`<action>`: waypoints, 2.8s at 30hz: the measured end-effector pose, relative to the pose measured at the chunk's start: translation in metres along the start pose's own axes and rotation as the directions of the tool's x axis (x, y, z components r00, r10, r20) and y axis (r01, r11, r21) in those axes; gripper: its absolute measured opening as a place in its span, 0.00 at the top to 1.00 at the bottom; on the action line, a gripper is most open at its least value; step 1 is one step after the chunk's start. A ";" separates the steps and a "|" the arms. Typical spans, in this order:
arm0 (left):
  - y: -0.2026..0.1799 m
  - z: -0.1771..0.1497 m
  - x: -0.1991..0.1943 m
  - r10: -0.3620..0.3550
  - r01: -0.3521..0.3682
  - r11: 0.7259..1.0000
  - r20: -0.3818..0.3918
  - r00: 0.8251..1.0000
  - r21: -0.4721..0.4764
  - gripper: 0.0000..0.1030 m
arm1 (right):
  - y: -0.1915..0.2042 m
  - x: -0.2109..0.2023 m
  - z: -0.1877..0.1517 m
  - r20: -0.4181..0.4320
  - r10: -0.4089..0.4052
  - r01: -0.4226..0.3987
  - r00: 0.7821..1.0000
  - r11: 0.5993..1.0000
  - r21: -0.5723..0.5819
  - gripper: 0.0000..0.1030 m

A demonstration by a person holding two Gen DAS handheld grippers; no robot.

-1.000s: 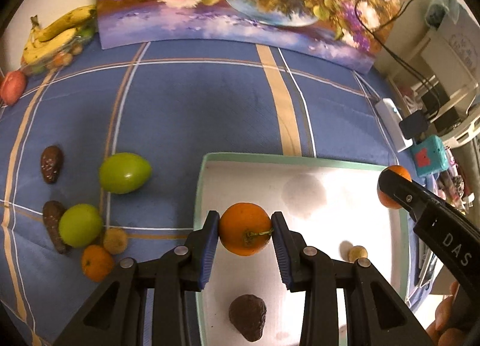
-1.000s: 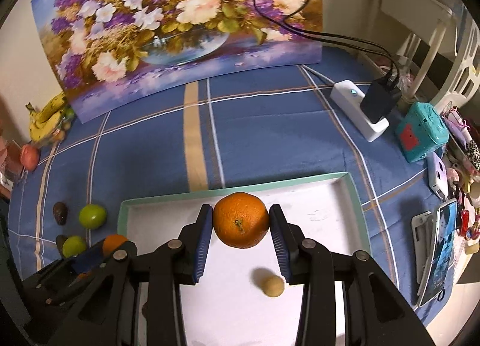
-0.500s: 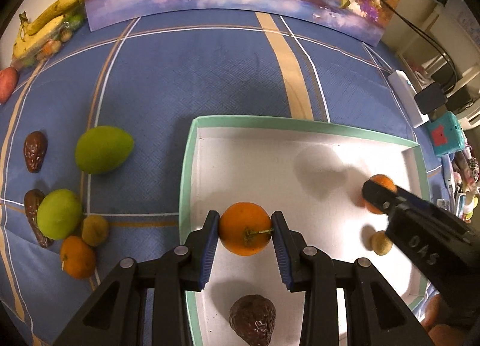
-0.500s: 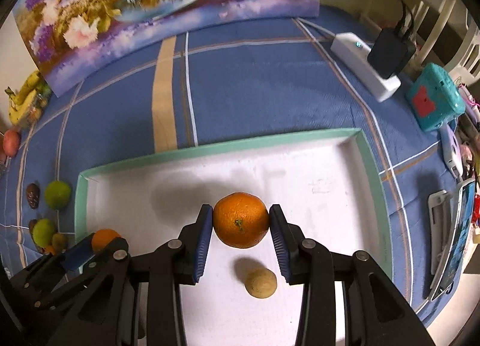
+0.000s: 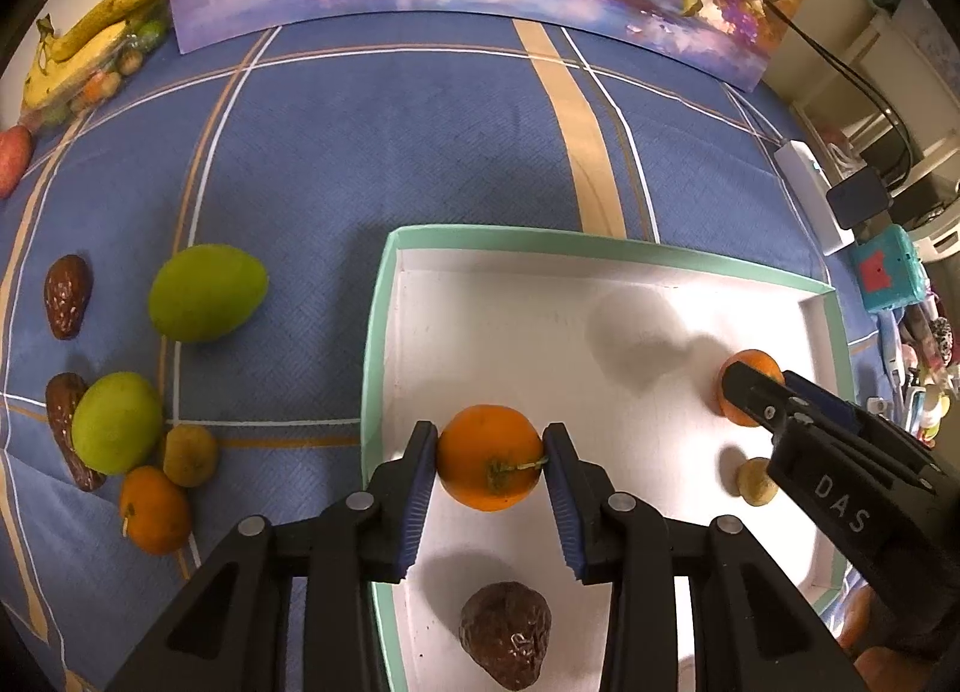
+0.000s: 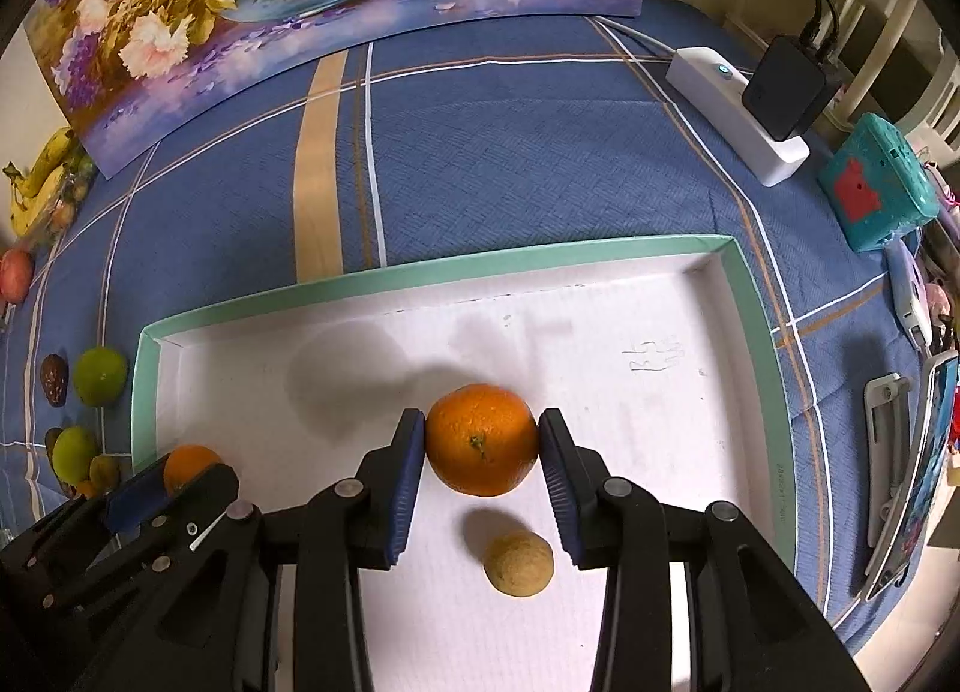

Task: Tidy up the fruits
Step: 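Open both grippers to release the oranges into the tray, then move both grippers back toward the remaining fruits on the cloth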

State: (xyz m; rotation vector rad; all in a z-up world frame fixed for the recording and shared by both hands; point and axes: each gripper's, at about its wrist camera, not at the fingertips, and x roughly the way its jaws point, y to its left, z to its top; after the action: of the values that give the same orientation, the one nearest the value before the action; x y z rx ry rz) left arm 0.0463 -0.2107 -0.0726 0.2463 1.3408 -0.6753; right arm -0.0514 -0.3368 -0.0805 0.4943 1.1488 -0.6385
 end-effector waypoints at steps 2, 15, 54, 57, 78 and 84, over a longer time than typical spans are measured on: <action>0.000 0.001 -0.005 -0.008 0.008 1.000 0.008 1.000 0.001 0.59 | 0.000 -0.005 0.001 0.007 0.000 0.000 1.000 1.000 -0.003 0.61; 0.007 0.005 -0.057 -0.079 0.082 0.996 0.124 0.989 -0.019 0.56 | 0.001 -0.078 0.005 0.171 0.021 -0.018 0.985 1.000 -0.019 0.60; 0.099 -0.008 -0.073 0.186 -0.143 0.964 0.184 0.965 -0.225 0.00 | 0.015 -0.067 -0.002 0.167 0.013 -0.005 0.986 0.999 -0.052 0.20; 0.101 -0.008 -0.074 0.214 -0.171 0.959 0.181 0.960 -0.226 0.00 | 0.012 -0.067 -0.003 0.189 0.019 -0.013 0.982 0.999 -0.032 0.10; 0.140 -0.009 -0.102 0.272 -0.197 0.926 0.207 0.940 -0.321 0.00 | 0.070 -0.068 -0.007 0.224 0.098 -0.071 0.970 0.990 -0.125 0.10; 0.169 -0.018 -0.112 0.326 -0.234 0.907 0.234 0.916 -0.349 0.00 | 0.101 -0.068 -0.013 0.237 0.148 -0.101 0.960 0.975 -0.199 0.10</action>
State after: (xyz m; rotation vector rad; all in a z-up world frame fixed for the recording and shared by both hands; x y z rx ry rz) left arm 0.1211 -0.0333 -0.0067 0.0767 1.0835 -0.2322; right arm -0.0088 -0.2416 -0.0174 0.3139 0.9181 -0.4639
